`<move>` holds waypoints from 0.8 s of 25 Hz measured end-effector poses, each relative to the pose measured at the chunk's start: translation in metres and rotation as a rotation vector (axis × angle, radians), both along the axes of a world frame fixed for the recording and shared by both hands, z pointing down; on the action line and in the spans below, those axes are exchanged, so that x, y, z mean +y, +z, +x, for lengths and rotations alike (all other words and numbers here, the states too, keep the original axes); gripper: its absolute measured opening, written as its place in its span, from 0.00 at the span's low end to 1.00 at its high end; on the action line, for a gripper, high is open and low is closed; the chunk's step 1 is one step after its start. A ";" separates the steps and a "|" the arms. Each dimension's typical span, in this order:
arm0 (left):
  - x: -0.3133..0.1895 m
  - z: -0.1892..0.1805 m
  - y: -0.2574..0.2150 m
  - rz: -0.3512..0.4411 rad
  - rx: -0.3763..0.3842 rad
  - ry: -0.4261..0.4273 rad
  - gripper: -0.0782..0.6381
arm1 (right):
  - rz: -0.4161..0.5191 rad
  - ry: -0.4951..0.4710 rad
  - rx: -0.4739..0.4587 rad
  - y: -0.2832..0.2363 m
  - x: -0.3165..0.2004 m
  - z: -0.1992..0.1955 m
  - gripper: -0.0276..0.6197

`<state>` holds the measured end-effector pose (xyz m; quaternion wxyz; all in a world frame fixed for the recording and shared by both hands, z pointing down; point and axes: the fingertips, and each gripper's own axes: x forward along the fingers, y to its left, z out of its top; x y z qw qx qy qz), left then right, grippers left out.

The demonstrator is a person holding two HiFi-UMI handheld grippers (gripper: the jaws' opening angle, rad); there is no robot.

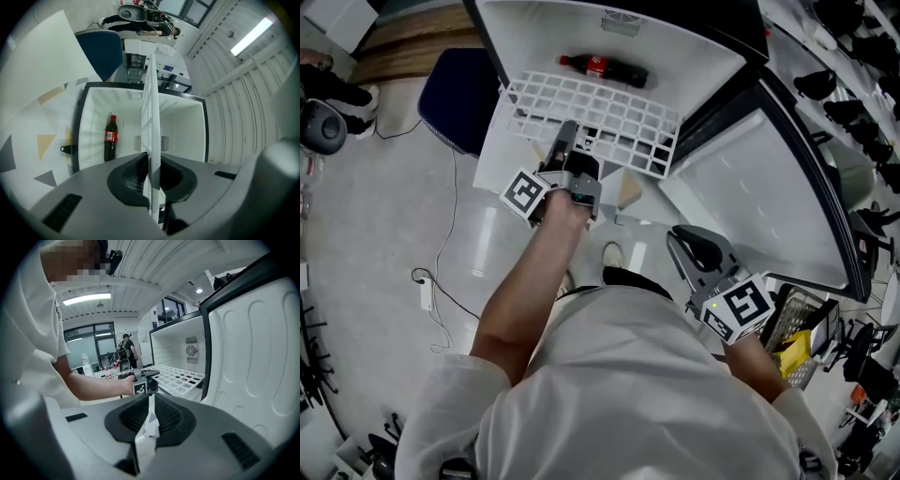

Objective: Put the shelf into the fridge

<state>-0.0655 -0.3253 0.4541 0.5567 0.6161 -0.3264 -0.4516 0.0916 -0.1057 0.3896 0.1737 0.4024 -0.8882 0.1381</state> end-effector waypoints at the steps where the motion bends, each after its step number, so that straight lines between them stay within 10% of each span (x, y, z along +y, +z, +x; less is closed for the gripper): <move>1: 0.000 0.000 0.001 0.000 0.003 -0.004 0.16 | -0.002 0.000 0.001 0.000 0.000 0.000 0.12; 20: -0.009 -0.001 0.022 -0.137 -0.011 -0.091 0.15 | -0.033 0.017 0.005 0.007 0.002 0.007 0.12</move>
